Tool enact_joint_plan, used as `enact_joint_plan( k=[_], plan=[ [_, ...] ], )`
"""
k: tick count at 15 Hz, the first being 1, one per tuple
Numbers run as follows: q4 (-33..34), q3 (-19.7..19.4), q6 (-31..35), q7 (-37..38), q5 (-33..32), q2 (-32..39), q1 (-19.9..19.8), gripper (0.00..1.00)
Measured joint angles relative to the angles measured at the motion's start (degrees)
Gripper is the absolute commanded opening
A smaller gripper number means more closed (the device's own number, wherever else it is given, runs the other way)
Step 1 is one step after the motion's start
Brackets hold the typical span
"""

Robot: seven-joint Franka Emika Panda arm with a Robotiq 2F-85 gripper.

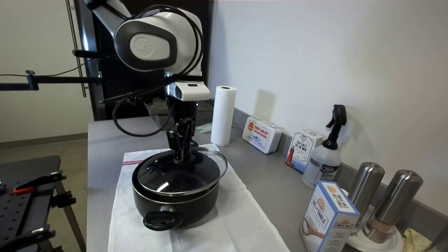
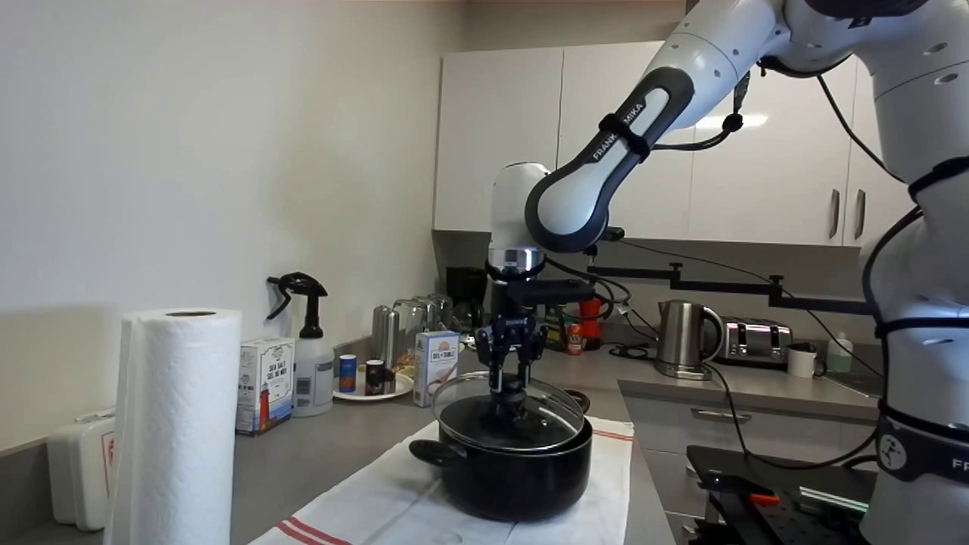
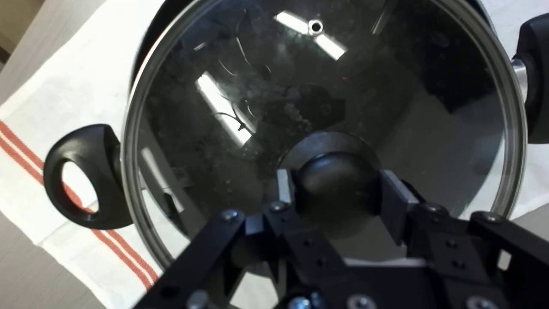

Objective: Put the glass lid on the black pot.

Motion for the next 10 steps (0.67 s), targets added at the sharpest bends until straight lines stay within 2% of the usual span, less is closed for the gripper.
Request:
enact_joint_plan(
  k=[10],
  plan=[
    [-0.8, 0.0, 1.9, -0.1, 6.5, 0.5, 0.0, 0.25]
  ],
)
